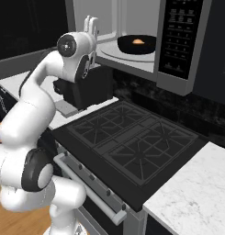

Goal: Pick the squash from the sink and place it in the bowl. Then pick the bowl and place it in the microwave. Then close the microwave door and press the start button.

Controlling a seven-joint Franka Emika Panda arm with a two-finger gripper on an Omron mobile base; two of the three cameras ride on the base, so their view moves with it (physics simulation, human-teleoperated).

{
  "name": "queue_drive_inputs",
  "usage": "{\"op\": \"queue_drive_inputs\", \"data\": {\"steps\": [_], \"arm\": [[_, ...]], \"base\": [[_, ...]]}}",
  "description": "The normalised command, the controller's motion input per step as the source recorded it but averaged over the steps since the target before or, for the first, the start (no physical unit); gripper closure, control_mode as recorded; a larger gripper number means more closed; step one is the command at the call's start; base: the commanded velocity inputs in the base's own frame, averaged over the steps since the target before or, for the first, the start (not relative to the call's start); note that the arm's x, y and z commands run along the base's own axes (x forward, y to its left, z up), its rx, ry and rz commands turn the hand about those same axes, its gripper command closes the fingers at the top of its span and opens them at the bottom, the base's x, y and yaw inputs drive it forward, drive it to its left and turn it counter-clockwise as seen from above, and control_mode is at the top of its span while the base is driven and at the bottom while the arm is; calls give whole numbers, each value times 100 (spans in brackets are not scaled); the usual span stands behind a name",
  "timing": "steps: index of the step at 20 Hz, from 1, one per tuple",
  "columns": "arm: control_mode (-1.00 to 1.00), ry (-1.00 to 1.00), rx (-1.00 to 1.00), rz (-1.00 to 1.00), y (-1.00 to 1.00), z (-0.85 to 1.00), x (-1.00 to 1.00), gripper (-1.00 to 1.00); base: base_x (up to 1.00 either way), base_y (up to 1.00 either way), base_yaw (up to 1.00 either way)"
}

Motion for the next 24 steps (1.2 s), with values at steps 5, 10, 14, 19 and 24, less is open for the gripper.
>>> {"op": "queue_drive_inputs", "data": {"steps": [5, 10, 14, 19, 24], "arm": [[-100, 2, 0, 8, 18, 10, -100, -100], [-100, -2, 0, 8, 44, 0, -100, -100], [-100, -1, 0, 4, 56, 0, -100, -100], [-100, 0, 0, 0, 55, 0, -100, -100], [-100, -5, -2, -4, 99, -3, -100, -100]], "base": [[0, 0, 0], [0, 0, 0], [0, 0, 0], [0, 0, 0], [0, 0, 0]]}}
